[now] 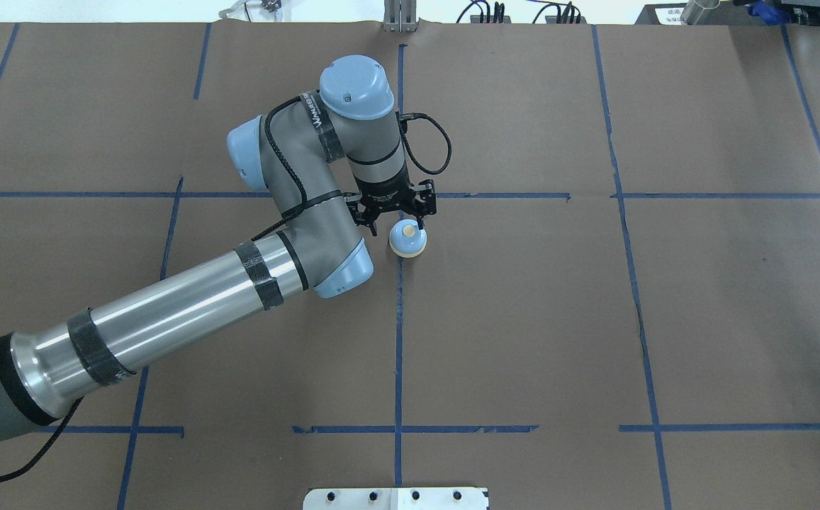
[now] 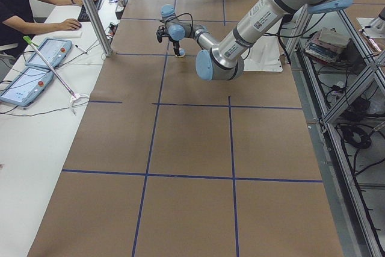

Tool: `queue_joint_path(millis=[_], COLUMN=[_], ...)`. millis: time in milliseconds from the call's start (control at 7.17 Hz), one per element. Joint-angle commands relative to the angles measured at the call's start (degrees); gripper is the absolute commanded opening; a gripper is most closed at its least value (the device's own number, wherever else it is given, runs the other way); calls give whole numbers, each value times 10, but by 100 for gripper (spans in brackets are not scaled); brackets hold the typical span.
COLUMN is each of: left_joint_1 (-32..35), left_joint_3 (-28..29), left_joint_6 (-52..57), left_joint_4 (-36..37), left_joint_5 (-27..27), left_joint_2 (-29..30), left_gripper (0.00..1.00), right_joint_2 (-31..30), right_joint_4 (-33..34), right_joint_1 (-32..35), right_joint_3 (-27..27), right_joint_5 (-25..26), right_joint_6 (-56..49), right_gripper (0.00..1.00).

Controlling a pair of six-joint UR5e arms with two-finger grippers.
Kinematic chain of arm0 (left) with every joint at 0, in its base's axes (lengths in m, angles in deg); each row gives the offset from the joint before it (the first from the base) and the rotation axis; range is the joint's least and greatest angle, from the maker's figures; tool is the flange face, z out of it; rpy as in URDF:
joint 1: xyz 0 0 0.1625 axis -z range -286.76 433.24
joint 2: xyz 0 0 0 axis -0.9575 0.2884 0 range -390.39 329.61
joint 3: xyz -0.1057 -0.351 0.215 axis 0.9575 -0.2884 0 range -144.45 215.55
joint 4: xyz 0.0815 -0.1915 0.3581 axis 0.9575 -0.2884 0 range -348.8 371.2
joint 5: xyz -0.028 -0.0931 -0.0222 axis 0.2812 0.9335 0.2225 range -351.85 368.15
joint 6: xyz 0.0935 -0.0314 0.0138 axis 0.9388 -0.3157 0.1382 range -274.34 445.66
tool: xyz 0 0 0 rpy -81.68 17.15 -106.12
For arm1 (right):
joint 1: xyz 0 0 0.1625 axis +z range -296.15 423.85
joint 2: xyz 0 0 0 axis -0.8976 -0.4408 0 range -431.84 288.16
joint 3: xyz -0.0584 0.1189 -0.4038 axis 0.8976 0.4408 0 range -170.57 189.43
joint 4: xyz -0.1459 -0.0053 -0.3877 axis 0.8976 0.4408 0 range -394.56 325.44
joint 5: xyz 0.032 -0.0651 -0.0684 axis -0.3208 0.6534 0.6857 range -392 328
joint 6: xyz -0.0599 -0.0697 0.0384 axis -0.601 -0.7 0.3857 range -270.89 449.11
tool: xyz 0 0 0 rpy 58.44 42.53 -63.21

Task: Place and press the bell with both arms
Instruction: 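Carry the white-and-blue bell with the left gripper to the table centre, then release the bell and draw the left gripper back while the right arm approaches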

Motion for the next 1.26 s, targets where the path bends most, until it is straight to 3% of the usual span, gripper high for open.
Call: queue_joint_path(millis=[0, 140, 419, 558, 698, 837, 977, 1116], left_joint_1=[8, 29, 52, 60, 71, 80, 93, 109], left_joint_3=[-22, -78, -268, -318, -350, -388, -425, -463], left_joint_6=[-2, -2, 6, 6, 10, 37, 76, 86], left_joint_4=[2, 27, 46, 45, 43, 45, 49, 49], left_joint_5=[-7, -2, -1, -1, 0, 0, 13, 24], left_joint_2=[-2, -20, -145, -188, -222, -262, -306, -350], left_gripper=[100, 100, 100, 100, 100, 100, 100, 100], right_joint_2=[7, 37, 124, 184, 259, 316, 367, 426], right_joint_4=[-1, -1, -2, -2, -2, -2, -2, -2], right_joint_1=[0, -17, -91, -137, -198, -280, -337, -375], right_joint_3=[-2, -2, -27, -28, -25, -18, 2, 49], right_joint_5=[1, 1, 3, 8, 46, 126, 203, 245], right_joint_6=[8, 67, 261, 356, 477, 567, 634, 686], right_gripper=[100, 100, 100, 100, 100, 100, 100, 98])
